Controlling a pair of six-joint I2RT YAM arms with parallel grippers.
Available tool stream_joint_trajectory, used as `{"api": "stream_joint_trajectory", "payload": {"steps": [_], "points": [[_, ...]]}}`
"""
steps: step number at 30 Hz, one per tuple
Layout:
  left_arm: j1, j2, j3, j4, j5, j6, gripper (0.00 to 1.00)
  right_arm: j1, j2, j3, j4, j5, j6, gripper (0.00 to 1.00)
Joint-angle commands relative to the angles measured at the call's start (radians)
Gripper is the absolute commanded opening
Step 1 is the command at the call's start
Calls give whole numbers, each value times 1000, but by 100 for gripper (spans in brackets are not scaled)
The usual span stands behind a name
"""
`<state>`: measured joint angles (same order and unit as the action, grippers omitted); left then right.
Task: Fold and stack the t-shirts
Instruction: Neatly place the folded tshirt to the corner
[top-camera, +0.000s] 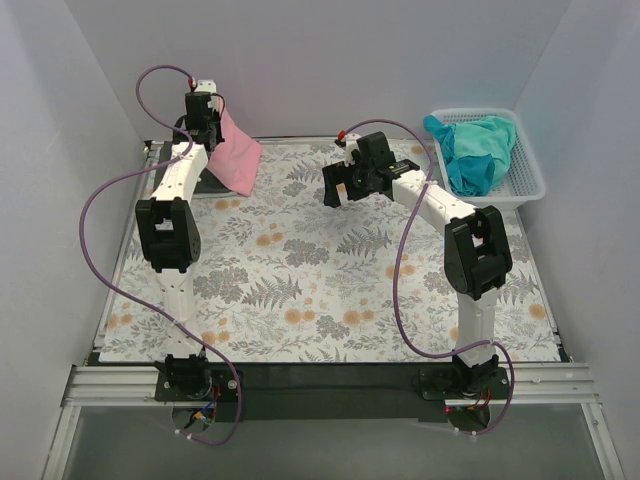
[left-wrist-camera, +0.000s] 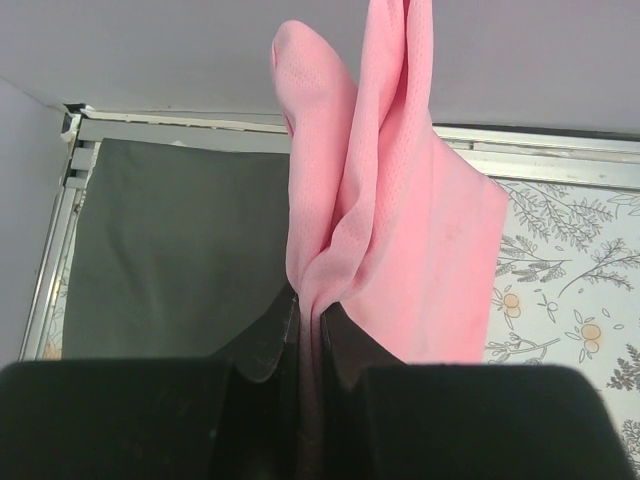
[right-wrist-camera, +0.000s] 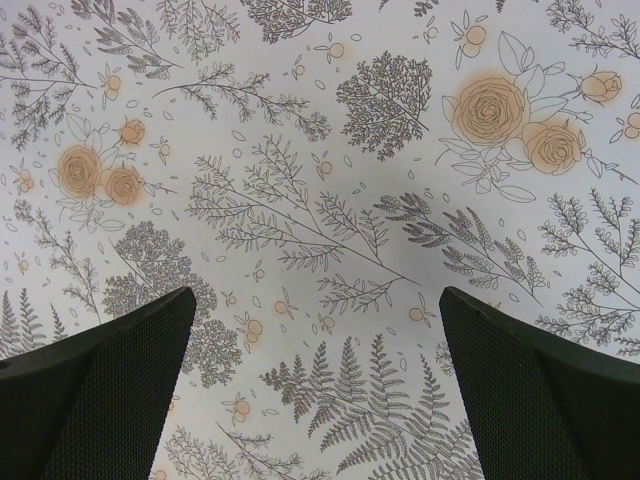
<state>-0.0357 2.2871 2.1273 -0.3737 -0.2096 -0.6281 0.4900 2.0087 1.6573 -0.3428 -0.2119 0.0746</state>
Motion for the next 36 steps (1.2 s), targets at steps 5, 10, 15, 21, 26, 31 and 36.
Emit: {"api": "stream_joint_trajectory", "payload": {"steps": [5, 10, 15, 21, 26, 31, 36], "points": [[30, -98, 48, 15, -11, 8, 5, -7, -2, 19, 2, -18, 2, 98], [34, -107, 51, 18, -11, 22, 5, -7, 1, 19, 2, -18, 2, 98], [82, -107, 48, 16, -10, 27, 5, -7, 7, 21, 2, -26, 5, 98], [112, -98, 40, 18, 1, 28, 5, -5, 13, 29, 1, -29, 2, 98], [132, -71, 31, 25, 9, 28, 5, -4, 19, 25, 1, -34, 1, 98], [141, -32, 6, 36, 12, 21, 5, -4, 28, 30, 1, -38, 1, 98], [155, 2, -20, 45, 4, 4, 5, -4, 36, 32, -1, -40, -1, 98]]}}
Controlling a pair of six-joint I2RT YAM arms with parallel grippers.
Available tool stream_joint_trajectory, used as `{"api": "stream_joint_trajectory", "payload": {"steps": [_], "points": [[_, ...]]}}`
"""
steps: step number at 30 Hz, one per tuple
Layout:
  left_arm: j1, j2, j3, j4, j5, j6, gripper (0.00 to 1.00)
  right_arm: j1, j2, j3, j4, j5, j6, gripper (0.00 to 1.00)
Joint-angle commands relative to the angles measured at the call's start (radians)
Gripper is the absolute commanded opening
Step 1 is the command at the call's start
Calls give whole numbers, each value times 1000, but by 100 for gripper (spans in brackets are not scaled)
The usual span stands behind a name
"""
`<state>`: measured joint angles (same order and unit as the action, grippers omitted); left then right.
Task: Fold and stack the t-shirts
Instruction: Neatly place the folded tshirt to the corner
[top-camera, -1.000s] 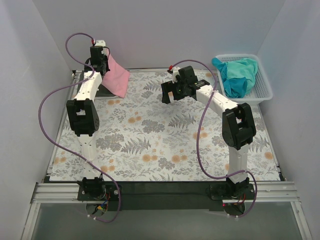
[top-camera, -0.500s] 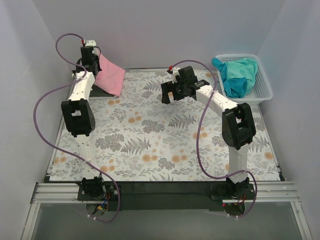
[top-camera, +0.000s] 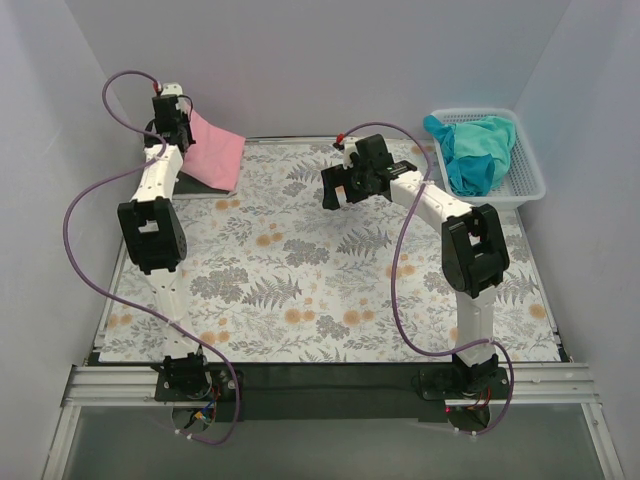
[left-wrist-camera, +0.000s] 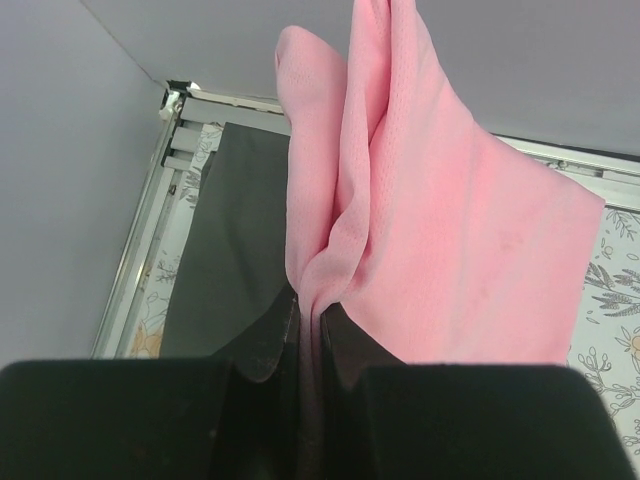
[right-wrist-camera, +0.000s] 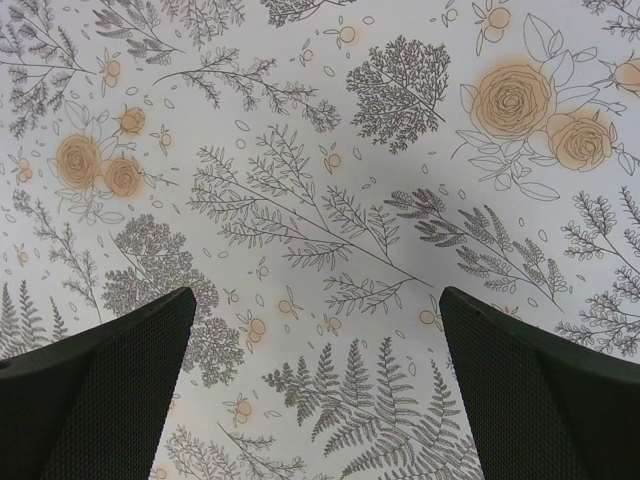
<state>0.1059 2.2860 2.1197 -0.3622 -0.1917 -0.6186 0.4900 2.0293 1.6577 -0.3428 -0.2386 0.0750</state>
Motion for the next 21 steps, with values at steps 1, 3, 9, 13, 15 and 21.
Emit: {"api": "stream_joint_trajectory", "payload": {"steps": [1, 3, 9, 13, 15, 21], "points": [[14, 12, -23, 34, -15, -7, 5, -5, 16, 31, -1, -11, -1, 98], [20, 24, -26, 43, -31, -4, 5, -4, 16, 33, -1, -10, -3, 98], [44, 70, -15, 57, -49, 17, 5, -4, 14, 30, -7, -10, -9, 98], [51, 82, -20, 58, -57, 25, 6, -5, 14, 28, -13, -11, -15, 98], [51, 86, -27, 62, -61, 29, 6, -4, 11, 28, -16, -13, -18, 98], [54, 89, -44, 74, -98, 51, 13, -5, 3, 24, -22, -13, -23, 98]]}}
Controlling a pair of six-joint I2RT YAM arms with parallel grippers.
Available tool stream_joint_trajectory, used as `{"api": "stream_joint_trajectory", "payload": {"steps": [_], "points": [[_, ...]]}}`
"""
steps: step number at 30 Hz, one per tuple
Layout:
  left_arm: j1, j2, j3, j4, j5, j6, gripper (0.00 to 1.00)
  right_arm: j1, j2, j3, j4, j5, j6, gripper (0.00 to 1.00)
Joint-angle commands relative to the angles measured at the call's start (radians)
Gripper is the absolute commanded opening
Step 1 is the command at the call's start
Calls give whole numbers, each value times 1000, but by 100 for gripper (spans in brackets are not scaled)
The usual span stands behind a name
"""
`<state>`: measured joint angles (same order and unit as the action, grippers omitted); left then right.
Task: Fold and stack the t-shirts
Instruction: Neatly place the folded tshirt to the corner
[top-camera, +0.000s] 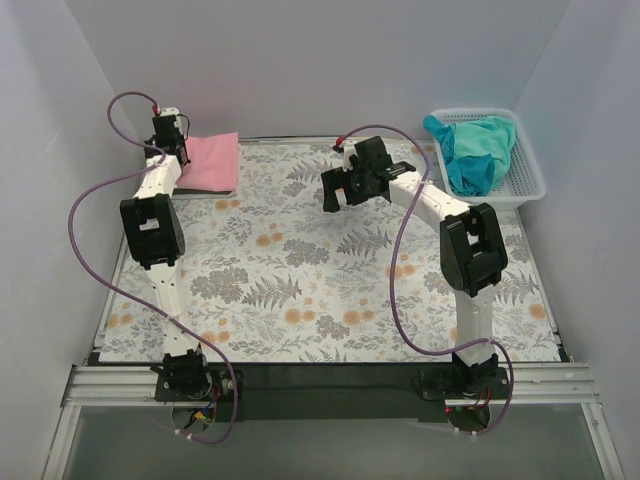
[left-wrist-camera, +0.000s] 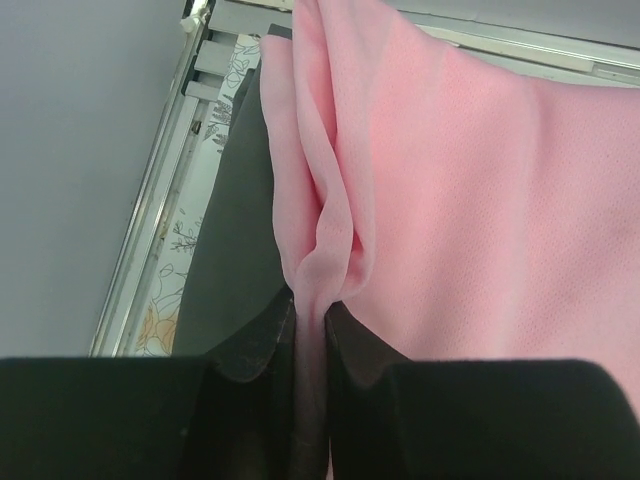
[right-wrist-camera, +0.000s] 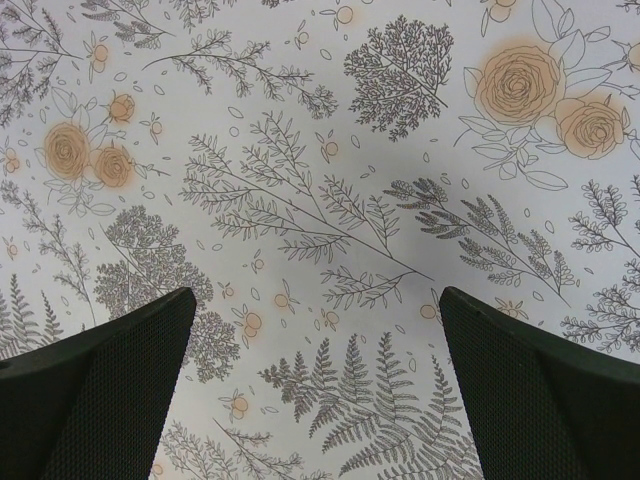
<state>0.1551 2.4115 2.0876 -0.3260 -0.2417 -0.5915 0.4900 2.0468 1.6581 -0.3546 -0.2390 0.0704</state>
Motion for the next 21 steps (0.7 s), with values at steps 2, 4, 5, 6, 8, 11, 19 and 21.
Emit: {"api": "stream_joint_trajectory", "payload": {"steps": [2, 4, 5, 6, 8, 11, 19, 21], "points": [[6, -37, -17, 44, -47, 30, 16, -7, -17, 20, -14, -16, -21, 98], [9, -32, -17, 48, -45, 45, 18, -5, -20, 20, -20, -17, -23, 98], [14, -31, -15, 50, -41, 51, 19, -5, -22, 20, -23, -20, -24, 98], [14, -29, -11, 53, -41, 59, 19, -5, -23, 22, -27, -20, -26, 98], [23, -29, -6, 56, -41, 74, 20, -5, -28, 22, -30, -20, -30, 98], [37, -32, 9, 56, -53, 85, 23, -5, -31, 23, -37, -22, -37, 98], [90, -83, 25, 27, 7, 82, 40, -7, -48, 31, -63, -16, -66, 98], [112, -115, 32, 8, 50, 64, 42, -7, -54, 31, -79, -13, -118, 98]]}}
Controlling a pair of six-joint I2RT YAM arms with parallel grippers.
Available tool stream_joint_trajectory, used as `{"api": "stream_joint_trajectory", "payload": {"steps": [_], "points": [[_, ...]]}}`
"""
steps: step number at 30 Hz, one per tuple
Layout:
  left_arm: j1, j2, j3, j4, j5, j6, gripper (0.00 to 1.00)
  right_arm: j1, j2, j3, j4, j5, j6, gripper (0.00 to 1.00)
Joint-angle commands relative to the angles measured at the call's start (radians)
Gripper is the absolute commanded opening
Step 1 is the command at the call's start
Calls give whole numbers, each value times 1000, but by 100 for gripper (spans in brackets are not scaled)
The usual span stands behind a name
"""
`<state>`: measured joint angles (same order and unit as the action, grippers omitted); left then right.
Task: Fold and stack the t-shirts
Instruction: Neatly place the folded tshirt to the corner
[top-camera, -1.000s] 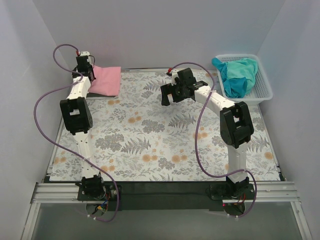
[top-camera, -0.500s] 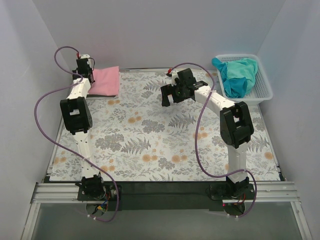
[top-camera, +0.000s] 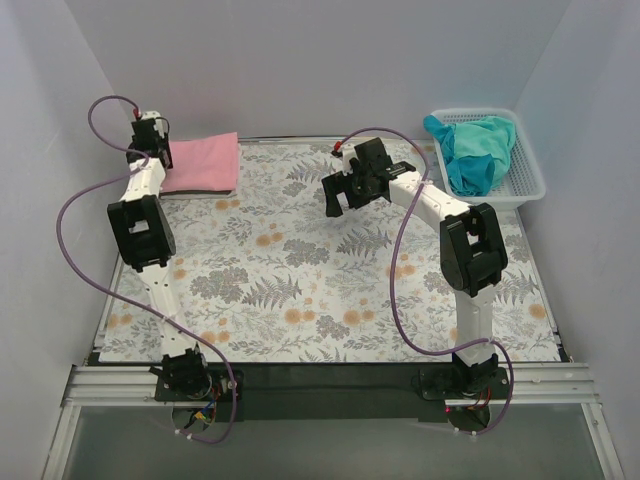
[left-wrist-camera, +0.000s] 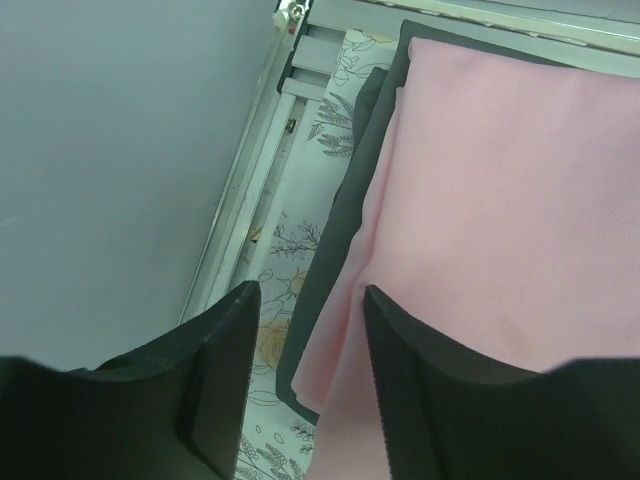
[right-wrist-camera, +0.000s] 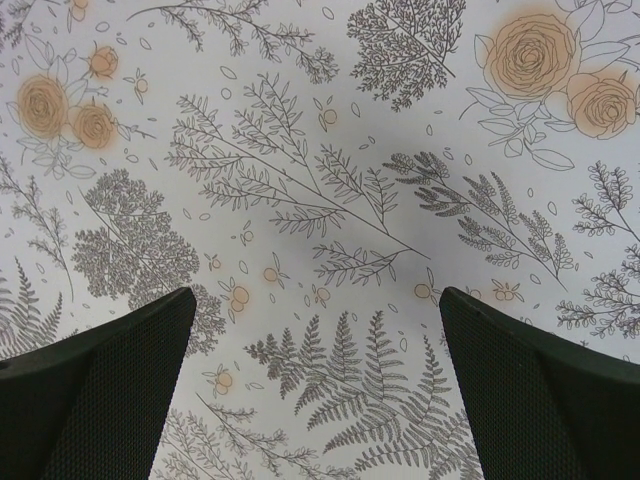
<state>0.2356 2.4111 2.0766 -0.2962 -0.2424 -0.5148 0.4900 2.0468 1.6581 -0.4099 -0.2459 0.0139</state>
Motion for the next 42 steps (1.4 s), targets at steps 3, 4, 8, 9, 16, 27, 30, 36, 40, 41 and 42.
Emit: {"api": "stream_joint_trajectory", "payload": {"steps": [3, 4, 8, 9, 16, 27, 30, 36, 40, 41, 42], "points": [[41, -185, 10, -46, 204, -39, 59, -11, -69, 17, -38, -10, -95, 98], [41, -197, 2, -53, 241, -36, 69, -13, -74, 11, -40, -12, -101, 99], [39, -234, -10, -121, 348, -71, 69, -21, -105, -23, -46, -35, -127, 98], [39, -240, -19, -127, 371, -80, 69, -22, -108, -32, -46, -36, -130, 98], [39, -297, -125, -190, 473, -140, 67, -39, -137, -56, -78, -70, -181, 98], [-171, -578, -407, -409, 624, -25, 98, -172, -352, -251, -104, -15, -180, 99], [-209, -681, -524, -417, 672, -63, 98, -208, -444, -336, -106, 17, -201, 98], [-254, -855, -723, -403, 657, -93, 98, -272, -618, -510, -129, 16, -207, 98], [-259, -967, -863, -393, 654, -85, 98, -291, -726, -621, -129, 17, -218, 98], [-262, -990, -919, -388, 655, -87, 98, -291, -764, -642, -127, 19, -222, 98], [-263, -1036, -940, -386, 654, -77, 98, -291, -781, -662, -127, 22, -230, 98]]}}
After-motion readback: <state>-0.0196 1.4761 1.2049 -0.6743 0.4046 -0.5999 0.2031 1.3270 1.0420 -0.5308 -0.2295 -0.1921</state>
